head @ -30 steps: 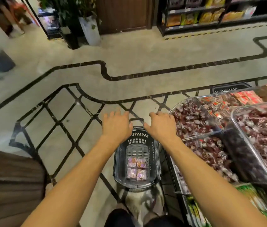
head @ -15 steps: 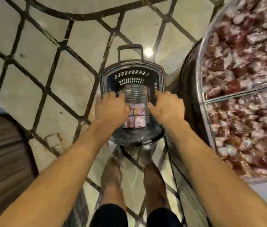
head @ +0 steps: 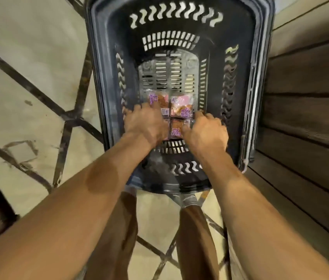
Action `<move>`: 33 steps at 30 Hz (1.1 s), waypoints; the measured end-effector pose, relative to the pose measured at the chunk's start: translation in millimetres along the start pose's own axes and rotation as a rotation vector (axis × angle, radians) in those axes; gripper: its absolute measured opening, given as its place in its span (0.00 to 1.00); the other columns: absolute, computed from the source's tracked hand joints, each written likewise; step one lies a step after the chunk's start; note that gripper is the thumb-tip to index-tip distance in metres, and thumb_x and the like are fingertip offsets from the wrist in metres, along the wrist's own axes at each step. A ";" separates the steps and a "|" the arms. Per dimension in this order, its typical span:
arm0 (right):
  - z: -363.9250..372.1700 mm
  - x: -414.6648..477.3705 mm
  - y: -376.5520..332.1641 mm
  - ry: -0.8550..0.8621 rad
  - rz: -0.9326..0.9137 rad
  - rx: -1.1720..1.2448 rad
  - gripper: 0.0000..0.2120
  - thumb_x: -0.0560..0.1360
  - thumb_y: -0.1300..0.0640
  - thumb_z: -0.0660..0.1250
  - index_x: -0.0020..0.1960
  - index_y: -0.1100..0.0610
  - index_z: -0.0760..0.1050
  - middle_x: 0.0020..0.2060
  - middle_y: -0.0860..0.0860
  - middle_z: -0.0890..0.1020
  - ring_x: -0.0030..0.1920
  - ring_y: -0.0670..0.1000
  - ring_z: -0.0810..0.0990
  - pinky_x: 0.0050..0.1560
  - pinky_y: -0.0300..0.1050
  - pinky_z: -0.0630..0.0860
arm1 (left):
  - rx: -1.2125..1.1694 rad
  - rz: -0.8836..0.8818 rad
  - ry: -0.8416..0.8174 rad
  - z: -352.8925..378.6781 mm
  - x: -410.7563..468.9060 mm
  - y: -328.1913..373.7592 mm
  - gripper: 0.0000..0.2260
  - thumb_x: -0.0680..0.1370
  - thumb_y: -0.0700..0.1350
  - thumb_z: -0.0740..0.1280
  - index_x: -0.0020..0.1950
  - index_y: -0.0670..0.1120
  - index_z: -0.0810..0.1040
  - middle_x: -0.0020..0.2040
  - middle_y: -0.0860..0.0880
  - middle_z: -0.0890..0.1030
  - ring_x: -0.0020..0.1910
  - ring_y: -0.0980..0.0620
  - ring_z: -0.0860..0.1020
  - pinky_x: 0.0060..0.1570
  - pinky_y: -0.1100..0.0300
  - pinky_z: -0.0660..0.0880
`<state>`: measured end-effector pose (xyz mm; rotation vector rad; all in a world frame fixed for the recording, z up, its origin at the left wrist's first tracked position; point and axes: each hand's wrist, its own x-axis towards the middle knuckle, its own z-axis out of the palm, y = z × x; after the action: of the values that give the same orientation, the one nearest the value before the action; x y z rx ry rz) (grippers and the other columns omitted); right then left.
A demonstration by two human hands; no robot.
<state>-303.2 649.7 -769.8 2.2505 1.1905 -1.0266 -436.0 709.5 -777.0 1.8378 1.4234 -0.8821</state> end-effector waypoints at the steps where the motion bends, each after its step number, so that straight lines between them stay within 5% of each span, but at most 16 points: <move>1: 13.2 11.9 -1.2 -0.014 0.015 0.018 0.23 0.82 0.44 0.62 0.73 0.54 0.72 0.66 0.57 0.78 0.67 0.62 0.75 0.64 0.56 0.71 | -0.081 -0.013 -0.004 13.3 13.6 -2.3 0.27 0.83 0.51 0.64 0.78 0.41 0.62 0.68 0.38 0.75 0.68 0.37 0.73 0.65 0.41 0.72; 4: 48.2 44.2 0.8 -0.013 0.041 0.109 0.26 0.80 0.46 0.67 0.74 0.55 0.70 0.67 0.57 0.78 0.67 0.62 0.76 0.65 0.58 0.72 | -0.337 0.006 0.097 52.6 50.5 -5.7 0.29 0.82 0.46 0.62 0.79 0.37 0.59 0.66 0.35 0.75 0.62 0.34 0.76 0.60 0.42 0.74; 7: 73.6 76.0 4.8 0.043 0.075 0.225 0.25 0.79 0.47 0.71 0.71 0.55 0.68 0.66 0.57 0.77 0.67 0.61 0.75 0.65 0.59 0.74 | -0.550 -0.076 0.176 75.7 85.2 -6.0 0.26 0.83 0.44 0.64 0.77 0.37 0.61 0.64 0.38 0.75 0.57 0.41 0.75 0.50 0.55 0.69; 14: 110.9 137.3 0.0 0.137 0.262 0.540 0.31 0.77 0.43 0.75 0.69 0.58 0.68 0.64 0.56 0.79 0.64 0.59 0.79 0.63 0.59 0.78 | -0.846 -0.392 0.171 87.6 141.6 11.1 0.29 0.83 0.51 0.69 0.78 0.40 0.61 0.72 0.40 0.72 0.71 0.40 0.73 0.63 0.54 0.70; 19: 116.6 158.6 -3.4 0.151 0.340 0.523 0.34 0.72 0.41 0.79 0.69 0.57 0.72 0.62 0.55 0.81 0.63 0.58 0.80 0.60 0.59 0.79 | -0.816 -0.434 0.281 104.7 152.0 8.3 0.31 0.77 0.53 0.76 0.74 0.43 0.69 0.72 0.42 0.70 0.71 0.42 0.71 0.70 0.49 0.70; 24: 112.6 158.3 -7.5 0.170 0.349 0.487 0.33 0.70 0.42 0.81 0.67 0.57 0.74 0.62 0.55 0.80 0.63 0.58 0.80 0.60 0.59 0.79 | -0.839 -0.416 0.317 106.4 146.3 4.4 0.23 0.77 0.50 0.76 0.68 0.45 0.74 0.62 0.50 0.71 0.63 0.51 0.72 0.59 0.61 0.66; 29: 101.8 161.7 -2.6 0.103 0.382 0.590 0.33 0.67 0.43 0.83 0.65 0.54 0.76 0.61 0.53 0.82 0.63 0.57 0.80 0.62 0.57 0.78 | -0.784 -0.357 0.313 103.2 143.2 -1.1 0.23 0.75 0.52 0.78 0.65 0.45 0.76 0.62 0.48 0.73 0.64 0.48 0.72 0.63 0.56 0.70; 33: 99.5 150.2 1.1 0.100 0.364 0.685 0.28 0.68 0.45 0.83 0.60 0.53 0.75 0.54 0.51 0.84 0.56 0.55 0.83 0.56 0.57 0.81 | -0.789 -0.273 0.291 94.6 130.4 2.6 0.20 0.76 0.49 0.78 0.58 0.46 0.71 0.50 0.51 0.73 0.49 0.53 0.74 0.45 0.70 0.68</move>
<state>-288.7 667.5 -948.5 2.9123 0.4448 -1.3134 -420.6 702.6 -937.3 1.2069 1.8798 -0.1006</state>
